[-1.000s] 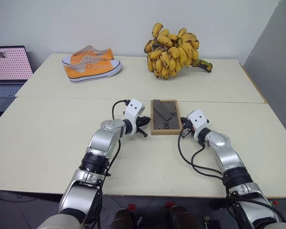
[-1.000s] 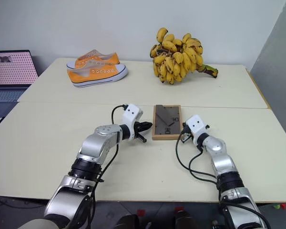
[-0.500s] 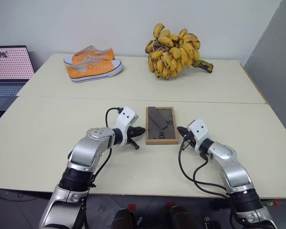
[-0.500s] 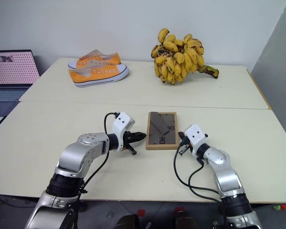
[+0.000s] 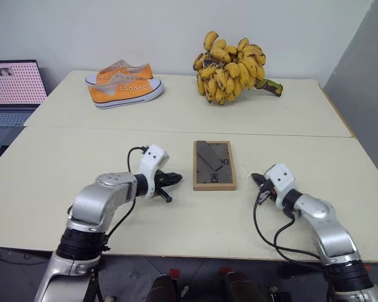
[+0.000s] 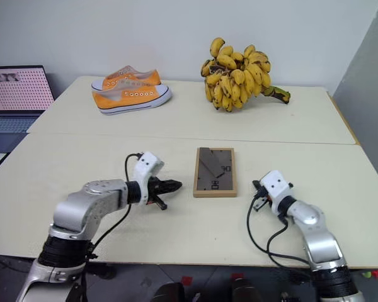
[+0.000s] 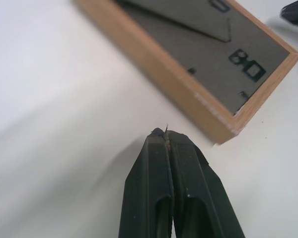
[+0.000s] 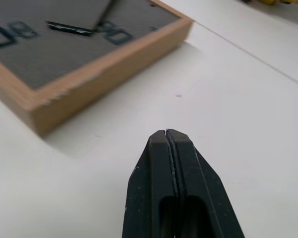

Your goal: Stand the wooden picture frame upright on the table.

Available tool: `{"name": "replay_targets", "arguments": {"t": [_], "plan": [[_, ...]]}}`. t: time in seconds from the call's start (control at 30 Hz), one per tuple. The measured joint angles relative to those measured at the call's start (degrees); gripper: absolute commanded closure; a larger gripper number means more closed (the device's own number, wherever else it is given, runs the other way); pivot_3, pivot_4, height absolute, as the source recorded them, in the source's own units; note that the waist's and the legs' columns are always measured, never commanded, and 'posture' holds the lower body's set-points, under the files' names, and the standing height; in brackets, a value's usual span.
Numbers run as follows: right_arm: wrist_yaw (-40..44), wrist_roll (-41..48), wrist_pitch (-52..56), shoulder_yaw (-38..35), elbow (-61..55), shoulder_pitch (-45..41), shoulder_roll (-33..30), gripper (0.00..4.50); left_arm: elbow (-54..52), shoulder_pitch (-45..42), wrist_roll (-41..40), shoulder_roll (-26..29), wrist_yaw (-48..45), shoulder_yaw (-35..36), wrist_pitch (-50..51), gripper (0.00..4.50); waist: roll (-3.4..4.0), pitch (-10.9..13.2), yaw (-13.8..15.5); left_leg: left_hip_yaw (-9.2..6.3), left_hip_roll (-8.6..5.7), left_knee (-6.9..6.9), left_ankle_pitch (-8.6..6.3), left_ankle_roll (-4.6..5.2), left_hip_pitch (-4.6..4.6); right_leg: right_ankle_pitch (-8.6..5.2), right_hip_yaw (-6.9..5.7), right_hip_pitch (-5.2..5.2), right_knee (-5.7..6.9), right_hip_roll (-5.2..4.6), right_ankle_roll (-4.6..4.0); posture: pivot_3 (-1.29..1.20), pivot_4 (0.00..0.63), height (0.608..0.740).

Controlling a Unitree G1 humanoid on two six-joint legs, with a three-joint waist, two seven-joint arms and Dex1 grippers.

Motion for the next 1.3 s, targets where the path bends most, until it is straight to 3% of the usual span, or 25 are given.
{"name": "replay_targets", "arguments": {"t": [0.13,0.3,0.43,0.8,1.3], "plan": [[1.4,0.1,-2.2,-0.4,3.3,-2.6,-1.9,4.5,6.4,-4.8,-5.6,0.6,-2.9,3.6,6.4,4.44,0.0,0.0,0.0,0.0,-0.01,0.0,0.0,0.0,0.0,0.0,-0.01,0.0,-0.01,0.0,0.0,0.0,0.15,0.74],[2.1,0.1,-3.5,0.2,5.0,-3.8,-1.5,4.5,13.5,-6.8,-7.9,0.5,-4.8,3.0,9.8,4.44,0.0,0.0,-0.1,-0.01,0.01,-0.01,0.0,0.0,0.0,0.0,-0.01,-0.01,0.0,0.01,-0.01,0.0,0.15,0.74],[2.1,-0.1,-4.1,0.8,5.4,-3.8,-0.9,4.5,18.7,-8.4,-8.0,0.7,-6.9,0.6,10.6,3.86,0.0,0.0,0.0,-0.01,0.0,0.0,0.0,0.0,-0.01,0.01,-0.01,0.0,0.01,0.0,-0.02,0.0,0.15,0.74],[2.0,-0.2,-4.3,1.0,5.4,-3.1,-0.5,4.5,36.2,-18.6,-5.8,-0.5,-11.8,-2.4,4.8,1.74,0.0,0.0,0.1,-0.01,-0.01,0.0,0.0,0.0,-0.04,0.01,-0.04,-0.01,0.0,0.0,-0.02,0.0,0.15,0.74],[-1.0,-2.7,-4.1,6.0,7.8,-4.6,6.1,4.5,50.1,-25.0,-3.0,-8.8,-14.5,-3.0,-0.4,1.74,0.0,0.0,0.0,-0.01,-0.02,0.01,0.01,-0.01,-0.04,0.01,-0.02,-0.01,0.02,0.0,-0.01,0.0,0.15,0.74]]}}
